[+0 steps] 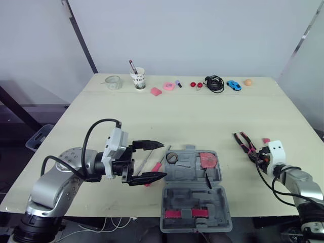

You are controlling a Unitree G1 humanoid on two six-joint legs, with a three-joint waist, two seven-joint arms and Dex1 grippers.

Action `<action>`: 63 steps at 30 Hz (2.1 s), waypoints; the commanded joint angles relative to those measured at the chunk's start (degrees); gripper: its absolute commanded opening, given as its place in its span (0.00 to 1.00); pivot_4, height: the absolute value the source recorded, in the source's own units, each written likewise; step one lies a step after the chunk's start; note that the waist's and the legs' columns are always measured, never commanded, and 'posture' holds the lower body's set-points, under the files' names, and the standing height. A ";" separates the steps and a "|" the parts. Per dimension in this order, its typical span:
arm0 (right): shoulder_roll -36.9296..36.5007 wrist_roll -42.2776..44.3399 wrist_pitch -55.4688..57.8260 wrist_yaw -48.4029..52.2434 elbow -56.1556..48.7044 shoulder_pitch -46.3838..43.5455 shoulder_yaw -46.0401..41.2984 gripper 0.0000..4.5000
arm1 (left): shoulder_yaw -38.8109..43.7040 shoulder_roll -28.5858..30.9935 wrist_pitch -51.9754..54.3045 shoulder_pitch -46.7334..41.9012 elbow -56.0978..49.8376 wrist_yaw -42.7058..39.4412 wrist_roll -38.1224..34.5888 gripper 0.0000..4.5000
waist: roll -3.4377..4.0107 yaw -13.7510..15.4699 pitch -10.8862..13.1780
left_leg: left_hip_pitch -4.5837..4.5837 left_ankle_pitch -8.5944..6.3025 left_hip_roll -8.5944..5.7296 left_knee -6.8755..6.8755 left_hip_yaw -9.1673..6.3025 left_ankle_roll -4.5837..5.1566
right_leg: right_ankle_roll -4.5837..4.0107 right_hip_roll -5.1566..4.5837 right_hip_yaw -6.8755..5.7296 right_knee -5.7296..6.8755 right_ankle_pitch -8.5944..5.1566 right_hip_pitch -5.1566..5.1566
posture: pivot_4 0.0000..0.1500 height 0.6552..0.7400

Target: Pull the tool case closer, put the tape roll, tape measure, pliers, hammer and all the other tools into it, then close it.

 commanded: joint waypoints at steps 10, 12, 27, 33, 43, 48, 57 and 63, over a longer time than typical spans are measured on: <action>-6.52 1.29 2.10 7.28 -16.15 3.88 0.97 0.22 | 1.15 -0.01 -1.98 -0.77 0.91 -0.68 -0.08 1.00 | 0.10 -0.04 0.06 | -0.03 0.00 0.00 0.00 -0.02 0.00 | 0.01 0.00 0.02 0.00 0.00 -0.03 | 1.00 1.00; -9.33 3.02 2.99 12.68 -24.11 5.13 2.58 0.22 | 1.79 0.22 -2.06 -0.91 1.73 -0.89 -0.29 1.00 | 0.22 0.04 0.14 | -0.03 0.00 0.00 0.00 -0.03 0.00 | 0.01 0.00 0.03 0.00 0.00 -0.03 | 1.00 1.00; -14.79 3.64 16.38 23.36 -44.39 -4.95 23.68 0.22 | 3.79 6.77 -6.78 -0.69 10.76 -12.49 1.78 1.00 | 0.10 0.18 0.17 | -0.06 0.00 0.09 0.02 -0.05 0.00 | -0.04 0.06 -0.02 -0.04 -0.03 -0.05 | 1.00 1.00; -13.41 -1.20 16.46 24.05 -44.10 -10.28 32.15 0.22 | 4.27 9.05 -8.74 -0.28 13.61 -16.43 3.23 1.00 | 0.09 0.18 0.18 | -0.07 0.00 0.09 0.02 -0.02 0.00 | -0.22 0.06 -0.06 -0.03 -0.13 -0.06 | 1.00 1.00; -11.43 -10.72 13.21 26.81 -37.21 -17.43 42.49 0.22 | 4.08 10.81 -10.91 -0.86 17.29 -18.72 5.57 1.00 | 0.04 0.17 0.19 | -0.12 0.00 0.10 0.04 0.01 0.00 | -0.23 0.06 -0.14 -0.03 -0.13 -0.07 | 1.00 1.00; -10.23 -13.55 11.65 28.09 -34.74 -18.77 44.20 0.22 | 3.66 11.24 -10.76 -1.13 17.78 -19.25 5.94 1.00 | 0.04 0.13 0.20 | -0.12 0.00 0.11 0.04 0.02 0.00 | -0.22 0.07 -0.15 0.00 -0.13 -0.08 | 1.00 1.00; -7.29 -15.95 11.72 28.20 -33.11 -18.22 44.05 0.22 | 3.60 11.42 -10.27 -1.19 17.71 -19.71 5.85 1.00 | 0.04 0.13 0.19 | -0.12 0.00 0.11 0.04 0.02 0.00 | -0.04 0.07 -0.16 0.01 -0.02 -0.08 | 1.00 1.00; -5.58 -16.92 11.28 27.83 -31.65 -17.80 44.24 0.22 | 3.23 11.12 -10.14 -1.25 17.24 -19.42 5.94 1.00 | 0.03 0.11 0.19 | -0.12 0.00 0.11 0.04 0.01 0.00 | -0.03 0.07 -0.17 0.01 -0.02 -0.08 | 1.00 1.00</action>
